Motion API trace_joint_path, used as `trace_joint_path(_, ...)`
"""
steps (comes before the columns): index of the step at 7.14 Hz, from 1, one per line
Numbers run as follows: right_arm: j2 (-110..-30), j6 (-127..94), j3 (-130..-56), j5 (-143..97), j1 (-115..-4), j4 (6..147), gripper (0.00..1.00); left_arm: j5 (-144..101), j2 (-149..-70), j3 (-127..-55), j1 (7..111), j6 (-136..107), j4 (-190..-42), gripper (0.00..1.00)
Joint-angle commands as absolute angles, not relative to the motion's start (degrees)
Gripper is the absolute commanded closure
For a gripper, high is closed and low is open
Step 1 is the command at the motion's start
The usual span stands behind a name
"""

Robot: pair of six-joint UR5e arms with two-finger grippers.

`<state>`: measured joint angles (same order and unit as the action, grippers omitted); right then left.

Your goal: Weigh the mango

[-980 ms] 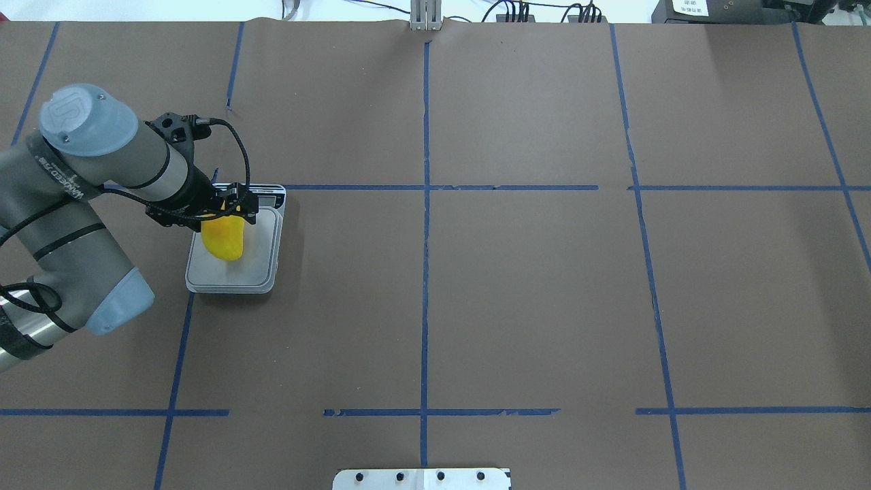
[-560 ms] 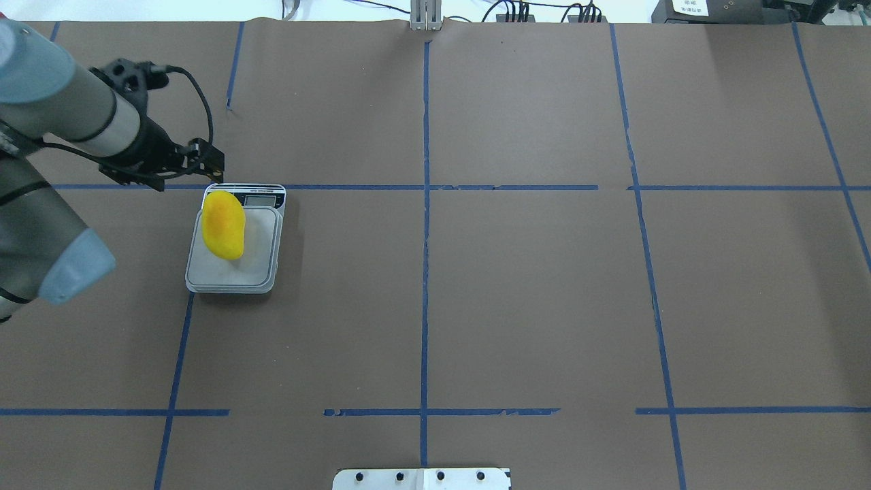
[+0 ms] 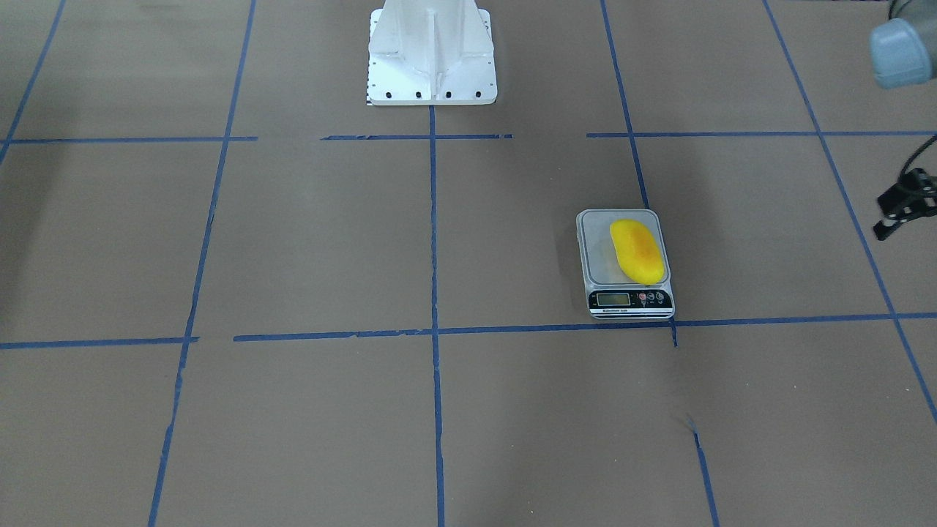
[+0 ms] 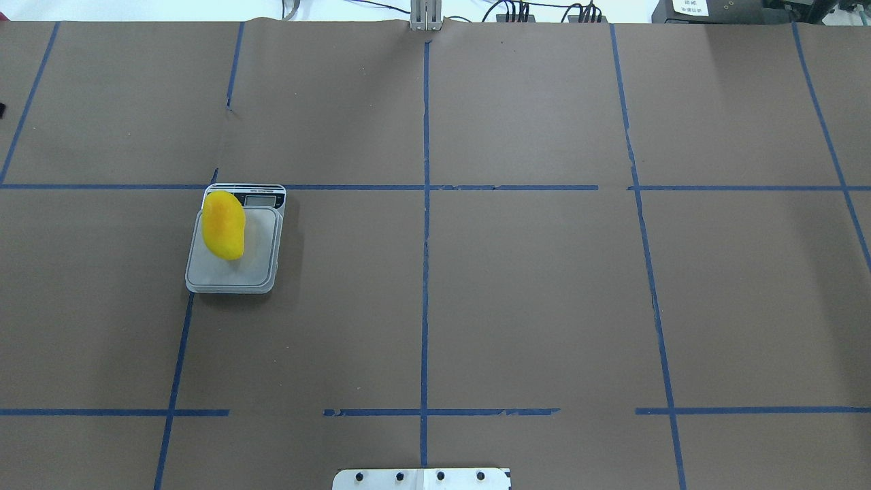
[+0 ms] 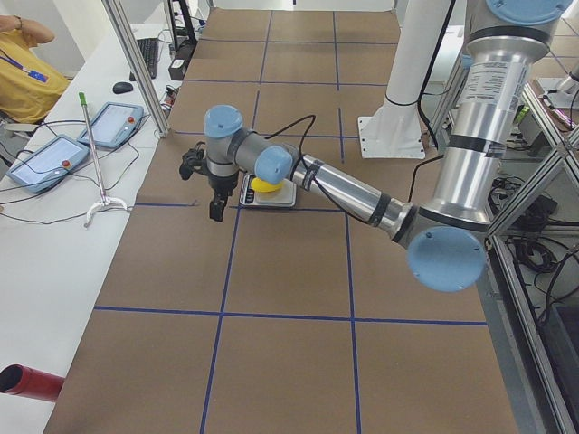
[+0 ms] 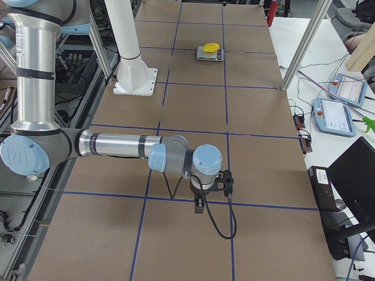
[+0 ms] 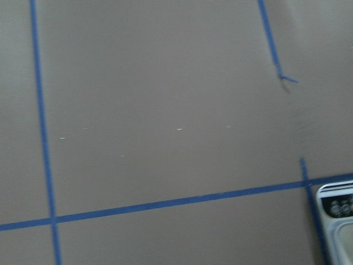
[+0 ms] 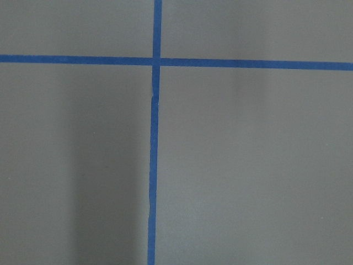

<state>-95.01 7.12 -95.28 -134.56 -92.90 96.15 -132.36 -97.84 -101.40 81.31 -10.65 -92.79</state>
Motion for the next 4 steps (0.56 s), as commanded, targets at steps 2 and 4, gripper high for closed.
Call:
trace_joint_path(2, -95.0, 7.1, -95.3, -134.6, -92.9, 96.2, 0.00, -134.7, -85.3, -100.5, 88.7, 4.5, -93.1, 0.00)
trace_joint_path(4, -95.0, 7.1, -95.3, -134.6, -92.9, 96.2, 0.00, -134.6, -84.6, -101.0, 88.8, 4.7, -96.1, 0.00)
